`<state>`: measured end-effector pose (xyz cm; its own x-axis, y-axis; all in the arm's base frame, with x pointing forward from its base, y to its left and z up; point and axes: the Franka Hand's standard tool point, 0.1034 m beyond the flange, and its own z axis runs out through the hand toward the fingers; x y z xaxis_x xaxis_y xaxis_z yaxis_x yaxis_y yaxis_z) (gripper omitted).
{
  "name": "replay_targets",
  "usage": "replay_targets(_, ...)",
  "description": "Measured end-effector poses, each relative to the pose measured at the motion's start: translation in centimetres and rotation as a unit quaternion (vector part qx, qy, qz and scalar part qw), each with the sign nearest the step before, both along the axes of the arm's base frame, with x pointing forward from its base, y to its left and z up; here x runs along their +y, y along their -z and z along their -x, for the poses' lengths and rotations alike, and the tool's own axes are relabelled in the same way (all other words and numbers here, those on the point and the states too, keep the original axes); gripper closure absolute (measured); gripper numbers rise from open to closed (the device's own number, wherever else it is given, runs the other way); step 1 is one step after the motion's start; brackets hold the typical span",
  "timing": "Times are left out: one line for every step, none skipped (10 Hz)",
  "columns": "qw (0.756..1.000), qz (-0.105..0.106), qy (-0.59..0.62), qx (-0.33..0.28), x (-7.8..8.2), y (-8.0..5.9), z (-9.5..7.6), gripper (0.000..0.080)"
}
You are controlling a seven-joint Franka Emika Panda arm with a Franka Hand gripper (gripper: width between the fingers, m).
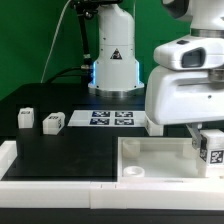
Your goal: Assemble one leg
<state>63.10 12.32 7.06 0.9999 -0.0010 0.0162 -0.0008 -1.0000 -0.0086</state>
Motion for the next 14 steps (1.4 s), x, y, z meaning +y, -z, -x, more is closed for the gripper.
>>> replay_targets(0.996, -0.011, 0.089, 0.0, -0.11, 0.02, -0.09, 0.051)
replay_targets(0.986, -0.017, 0.168, -0.002, -0.16, 0.04, -0.19, 0.051)
replay_targets(0.97, -0.018, 0.241, 0.0, -0.11, 0.05, -0.18, 0.051)
replay_targets(0.947, -0.02, 0.321, 0.001, -0.05, 0.04, -0.18, 0.0509)
replay_targets(0.926, -0.018, 0.377, 0.0, 0.12, 0.03, -0.15, 0.0509)
replay_targets(0.903, -0.018, 0.428, 0.0, 0.14, 0.0, -0.16, 0.0509)
replay_targets(0.894, -0.018, 0.447, 0.0, 0.14, -0.01, -0.17, 0.0509)
replay_targets(0.899, -0.018, 0.437, 0.0, 0.13, 0.0, -0.18, 0.0509)
replay_targets(0.909, -0.017, 0.416, 0.0, 0.13, 0.0, -0.17, 0.0355)
replay_targets(0.917, -0.018, 0.398, -0.002, 0.14, -0.02, -0.23, 0.0228)
replay_targets(0.934, -0.018, 0.357, -0.006, 0.11, -0.06, -0.34, 0.0228)
replay_targets(0.956, -0.018, 0.291, -0.012, 0.12, -0.08, -0.44, 0.0166)
replay_targets(0.978, -0.015, 0.208, -0.015, 0.13, 0.02, -0.38, 0.0155)
replay_targets(0.99, -0.01, 0.141, -0.017, 0.25, 0.01, -0.37, 0.0155)
